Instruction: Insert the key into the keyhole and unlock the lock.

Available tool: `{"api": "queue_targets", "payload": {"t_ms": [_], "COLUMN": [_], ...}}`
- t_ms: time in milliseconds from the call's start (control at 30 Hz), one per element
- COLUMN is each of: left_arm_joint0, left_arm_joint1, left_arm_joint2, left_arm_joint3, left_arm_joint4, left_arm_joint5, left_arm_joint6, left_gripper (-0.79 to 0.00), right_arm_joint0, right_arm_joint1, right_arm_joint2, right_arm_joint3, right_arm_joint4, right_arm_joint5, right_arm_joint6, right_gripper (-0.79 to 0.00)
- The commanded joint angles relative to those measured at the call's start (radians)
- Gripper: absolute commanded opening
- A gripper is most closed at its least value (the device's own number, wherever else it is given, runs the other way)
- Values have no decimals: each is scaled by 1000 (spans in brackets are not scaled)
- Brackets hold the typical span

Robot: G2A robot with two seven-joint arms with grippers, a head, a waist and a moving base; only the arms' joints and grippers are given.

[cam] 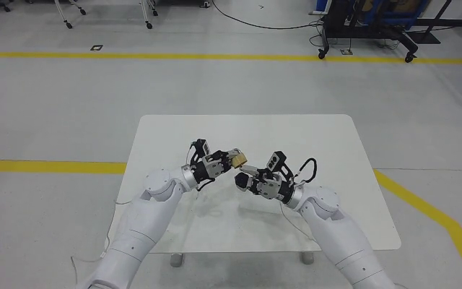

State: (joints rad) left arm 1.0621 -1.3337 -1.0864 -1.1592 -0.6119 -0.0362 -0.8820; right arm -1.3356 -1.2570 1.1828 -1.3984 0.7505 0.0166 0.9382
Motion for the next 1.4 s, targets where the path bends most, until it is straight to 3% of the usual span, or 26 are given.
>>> {"api": "queue_targets", "payload": {"t_ms": [0,67,233,267,600,733,1000,1233,1300,1333,1367], "left_arm_joint0": [-1,-2,-5,-5,-10,-4,16,27,29,31,32], "left_arm_joint1": [0,0,1,1,1,2,4,6,7,7,7], "left_arm_joint2": [0,0,4,4,8,7,-3,-10,-11,-13,-14], "left_arm_joint3": [0,1,3,4,8,-3,-26,-43,-45,-47,-47], "left_arm_joint4": [0,-1,-1,-2,14,32,72,86,87,86,87], "left_arm_joint5": [3,4,6,6,-15,-57,-121,-144,-146,-146,-143], "left_arm_joint6": [-4,-5,-19,-24,-26,-16,48,69,74,79,87], "left_gripper": [-785,-785,-785,-785,-785,-785,-785,-785,-785,-785,-785], "right_arm_joint0": [-2,-2,3,5,8,8,71,99,98,95,91], "right_arm_joint1": [1,1,0,0,-6,-18,-46,-54,-52,-51,-49], "right_arm_joint2": [3,4,-1,-2,-15,-29,-57,-60,-57,-55,-51], "right_arm_joint3": [0,2,6,7,15,40,197,246,240,233,224], "right_arm_joint4": [-4,-2,-8,-11,24,160,460,482,447,425,406], "right_arm_joint5": [-4,-3,-9,-11,-31,1,141,134,100,79,59], "right_arm_joint6": [-7,-12,-39,-43,-71,-68,48,74,78,79,80], "right_gripper": [-483,-496,-763,-785,-785,-785,-785,-785,-459,-203,0]}}
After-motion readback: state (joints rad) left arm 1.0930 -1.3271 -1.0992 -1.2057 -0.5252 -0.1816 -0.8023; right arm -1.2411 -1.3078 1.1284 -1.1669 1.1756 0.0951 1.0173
